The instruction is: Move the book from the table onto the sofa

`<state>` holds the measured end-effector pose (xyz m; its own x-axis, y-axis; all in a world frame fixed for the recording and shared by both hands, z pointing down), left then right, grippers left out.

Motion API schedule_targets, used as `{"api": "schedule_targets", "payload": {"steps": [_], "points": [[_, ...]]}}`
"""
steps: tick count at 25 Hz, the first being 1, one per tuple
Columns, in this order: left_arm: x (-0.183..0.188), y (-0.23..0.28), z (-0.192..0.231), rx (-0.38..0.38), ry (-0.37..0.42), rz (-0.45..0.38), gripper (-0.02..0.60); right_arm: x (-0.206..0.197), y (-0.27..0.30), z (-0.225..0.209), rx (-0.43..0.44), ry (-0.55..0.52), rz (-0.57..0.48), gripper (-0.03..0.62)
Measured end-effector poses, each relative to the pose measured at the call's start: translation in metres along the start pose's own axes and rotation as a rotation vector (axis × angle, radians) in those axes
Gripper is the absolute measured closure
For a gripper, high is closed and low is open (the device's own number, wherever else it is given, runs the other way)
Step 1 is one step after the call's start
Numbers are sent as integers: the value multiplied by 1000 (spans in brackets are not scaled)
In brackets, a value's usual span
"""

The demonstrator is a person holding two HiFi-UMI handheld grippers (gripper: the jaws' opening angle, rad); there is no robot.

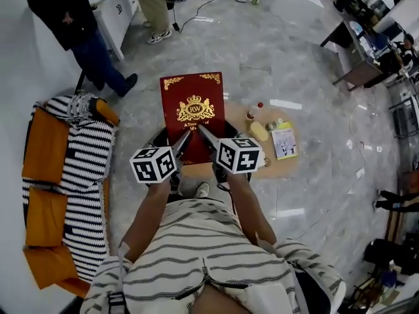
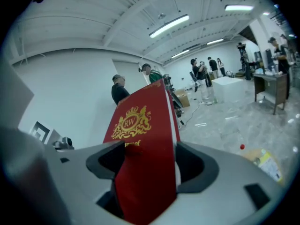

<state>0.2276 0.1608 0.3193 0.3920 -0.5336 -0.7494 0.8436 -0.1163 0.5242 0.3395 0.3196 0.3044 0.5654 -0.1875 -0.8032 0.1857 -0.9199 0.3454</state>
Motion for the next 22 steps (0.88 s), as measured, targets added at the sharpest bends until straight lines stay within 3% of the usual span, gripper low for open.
{"api": "schedule_targets", "payload": {"steps": [5,10,14,22], "points": [[5,-30,65,133,-92,-77,264,-3,69,40,148,-65,82,243],[11,-81,91,299,-200,-173,264,10,105,87,330,-147,180,243],[5,-131,169,416,-280,-241,264,-15,174,159,458,-202,251,243],[-18,-238,270,631,-444,-372,264,-61,257,298,697,-325,389,243]]}}
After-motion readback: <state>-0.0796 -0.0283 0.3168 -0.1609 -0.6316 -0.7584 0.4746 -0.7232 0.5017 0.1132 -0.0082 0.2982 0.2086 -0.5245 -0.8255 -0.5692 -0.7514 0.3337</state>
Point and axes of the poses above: the fingertips, and each gripper's own axes: y forward along the fingers, z to its left, x out of its top, the point moved 9 cm from there along -y, backward along the fingers, and after that the axes turned 14 degrees about x, right-handed, at the moved point
